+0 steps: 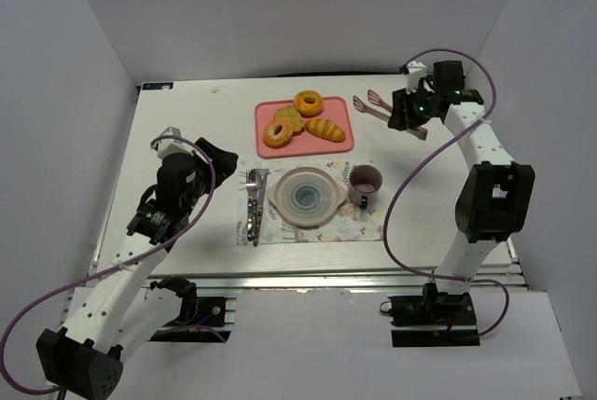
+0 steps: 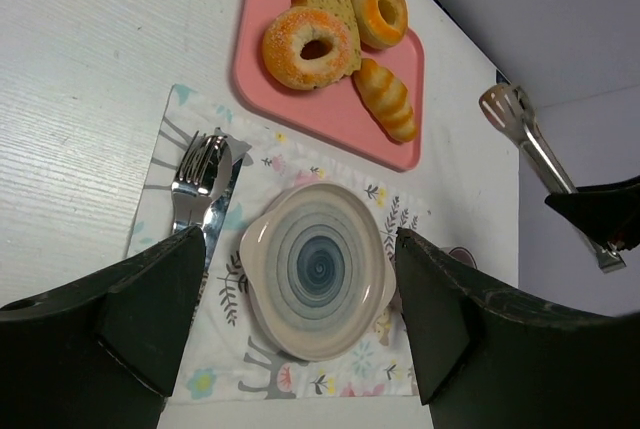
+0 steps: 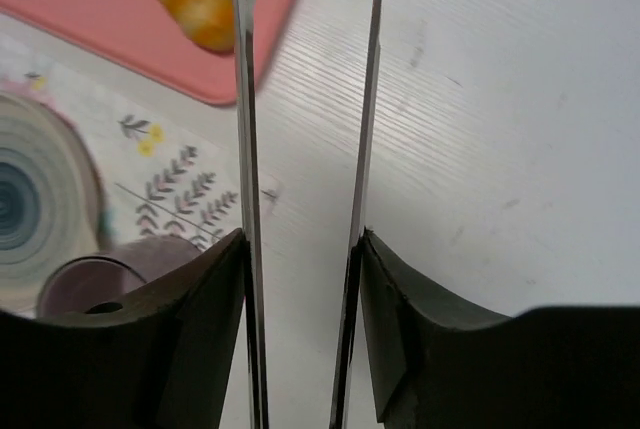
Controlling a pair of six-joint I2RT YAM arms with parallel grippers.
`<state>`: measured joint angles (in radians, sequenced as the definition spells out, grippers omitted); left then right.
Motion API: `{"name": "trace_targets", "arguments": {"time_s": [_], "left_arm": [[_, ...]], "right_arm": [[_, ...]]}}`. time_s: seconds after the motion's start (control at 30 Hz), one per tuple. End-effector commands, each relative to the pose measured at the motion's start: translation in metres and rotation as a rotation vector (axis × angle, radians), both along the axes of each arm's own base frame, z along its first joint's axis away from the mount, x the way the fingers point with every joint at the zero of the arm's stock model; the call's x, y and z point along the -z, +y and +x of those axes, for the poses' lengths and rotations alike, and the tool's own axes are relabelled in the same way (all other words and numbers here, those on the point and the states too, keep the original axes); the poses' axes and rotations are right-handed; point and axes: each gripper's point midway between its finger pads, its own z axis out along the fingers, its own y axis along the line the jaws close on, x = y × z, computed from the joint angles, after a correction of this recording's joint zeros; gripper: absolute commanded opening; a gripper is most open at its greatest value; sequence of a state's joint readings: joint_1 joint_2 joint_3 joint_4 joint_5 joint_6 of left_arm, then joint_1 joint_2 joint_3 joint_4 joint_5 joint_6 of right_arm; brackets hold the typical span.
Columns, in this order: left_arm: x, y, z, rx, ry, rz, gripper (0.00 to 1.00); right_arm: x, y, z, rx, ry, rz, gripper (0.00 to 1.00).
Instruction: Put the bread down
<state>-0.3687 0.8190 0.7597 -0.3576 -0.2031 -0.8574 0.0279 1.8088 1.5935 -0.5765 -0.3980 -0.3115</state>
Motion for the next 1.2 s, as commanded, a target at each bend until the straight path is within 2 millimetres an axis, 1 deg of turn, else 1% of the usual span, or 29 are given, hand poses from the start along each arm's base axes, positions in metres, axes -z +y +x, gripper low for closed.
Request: {"name": "trace_targets", "arguments": {"time_s": [0.0,0.07,0.1,0.17,0.33,0.43,0.53,0.7,0.8,0.9,1.07,1.13,1.17], "left_arm": [[-0.013,0.004,-0.004,-0.022,-0.024,-0.014,0.85],[-0.013,0.006,-0.005,-0.029,-0.026,-0.017,0.85],[-0.013,0.006,-0.006,-0.031,-0.026,-0.019,0.86],[-0.012,0.007,-0.006,-0.035,-0.023,-0.02,0.85],[-0.013,0.008,-0.007,-0.041,-0.02,-0.018,0.85],[-0.011,0.009,-0.008,-0.043,-0.015,-0.014,0.85],[-0.009,0.009,-0.008,-0.044,-0.011,-0.016,0.85],[-0.008,0.008,-0.007,-0.042,-0.011,-0.015,0.85],[-0.009,0.008,-0.006,-0.041,-0.013,-0.013,0.85],[-0.01,0.008,-0.006,-0.041,-0.017,-0.015,0.85],[-0.008,0.007,-0.005,-0.038,-0.018,-0.018,0.85],[-0.01,0.008,-0.006,-0.04,-0.021,-0.018,0.85],[-0.009,0.008,-0.006,-0.038,-0.017,-0.016,0.85]], "right_arm": [[-0.007,0.046,-0.012,-0.115,0.045,0.067,0.53],[-0.008,0.058,-0.01,-0.146,0.042,0.067,0.54],[-0.004,0.064,-0.009,-0.159,0.045,0.063,0.54],[-0.004,0.072,-0.004,-0.172,0.035,0.051,0.54],[0.013,0.087,0.002,-0.216,0.049,-0.021,0.55],[0.022,0.087,0.006,-0.217,0.041,-0.081,0.55],[0.026,0.087,0.011,-0.221,0.03,-0.112,0.56],[0.039,0.09,0.009,-0.245,0.087,-0.13,0.56],[0.047,0.09,0.006,-0.247,0.117,-0.137,0.54],[0.05,0.089,0.003,-0.252,0.133,-0.142,0.5],[0.055,0.09,-0.002,-0.262,0.172,-0.133,0.48],[0.052,0.091,-0.003,-0.259,0.173,-0.127,0.51],[0.048,0.092,-0.004,-0.259,0.166,-0.121,0.55]]}}
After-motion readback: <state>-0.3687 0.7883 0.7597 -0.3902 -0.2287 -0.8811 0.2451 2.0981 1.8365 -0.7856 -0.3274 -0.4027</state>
